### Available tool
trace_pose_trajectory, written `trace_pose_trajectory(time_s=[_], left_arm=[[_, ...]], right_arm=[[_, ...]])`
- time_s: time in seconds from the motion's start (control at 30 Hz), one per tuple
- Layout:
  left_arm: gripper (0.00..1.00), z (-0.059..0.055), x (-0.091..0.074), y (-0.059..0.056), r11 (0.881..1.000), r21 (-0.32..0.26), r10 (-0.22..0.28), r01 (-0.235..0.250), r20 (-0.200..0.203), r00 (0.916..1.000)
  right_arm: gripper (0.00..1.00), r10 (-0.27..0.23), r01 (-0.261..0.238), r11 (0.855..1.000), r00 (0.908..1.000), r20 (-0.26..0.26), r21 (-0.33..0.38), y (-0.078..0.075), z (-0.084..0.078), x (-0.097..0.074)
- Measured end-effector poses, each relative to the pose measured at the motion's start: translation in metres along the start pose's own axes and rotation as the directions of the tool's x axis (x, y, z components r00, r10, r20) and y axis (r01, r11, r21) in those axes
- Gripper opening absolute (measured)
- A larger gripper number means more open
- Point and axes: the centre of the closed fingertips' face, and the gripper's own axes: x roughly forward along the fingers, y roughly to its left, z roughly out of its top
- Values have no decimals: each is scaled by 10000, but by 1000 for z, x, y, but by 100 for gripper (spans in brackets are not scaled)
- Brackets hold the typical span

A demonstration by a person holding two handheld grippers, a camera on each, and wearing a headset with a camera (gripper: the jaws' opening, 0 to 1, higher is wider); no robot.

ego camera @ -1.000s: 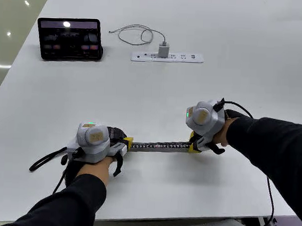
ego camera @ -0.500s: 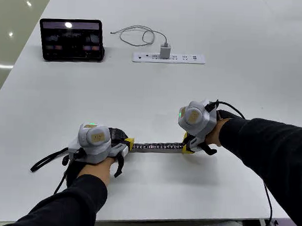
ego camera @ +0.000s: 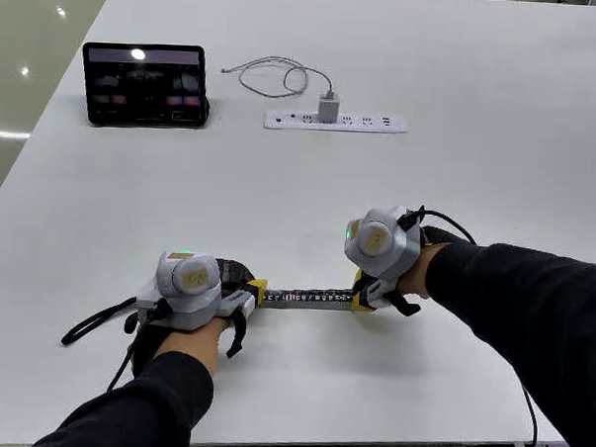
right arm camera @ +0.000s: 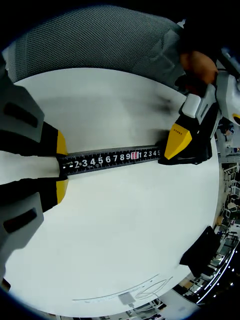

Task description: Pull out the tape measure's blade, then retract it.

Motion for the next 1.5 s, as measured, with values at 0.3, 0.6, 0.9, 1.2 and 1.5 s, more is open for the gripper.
trace_pose_trajectory(time_s=[0.3,0.6,0.9,1.2,1.5], left_arm=[[64,0,0,0,10000,-1,4,-4,7,10000],[64,0,0,0,10000,-8,-2,2,36,10000],[64,0,0,0,10000,-27,-18,18,-6,10000],[64,0,1,0,10000,-38,-38,38,-17,10000],[64,0,1,0,10000,-41,-47,47,-37,10000]], right_arm=[[11,3,-3,10000,10000,99,-53,2,6,2],[11,-112,107,9998,9992,393,150,3,11,3],[11,-96,96,10000,9997,246,1,4,16,5],[11,-96,95,9999,9996,274,52,5,20,6],[11,-74,66,9998,9992,399,200,4,25,8]])
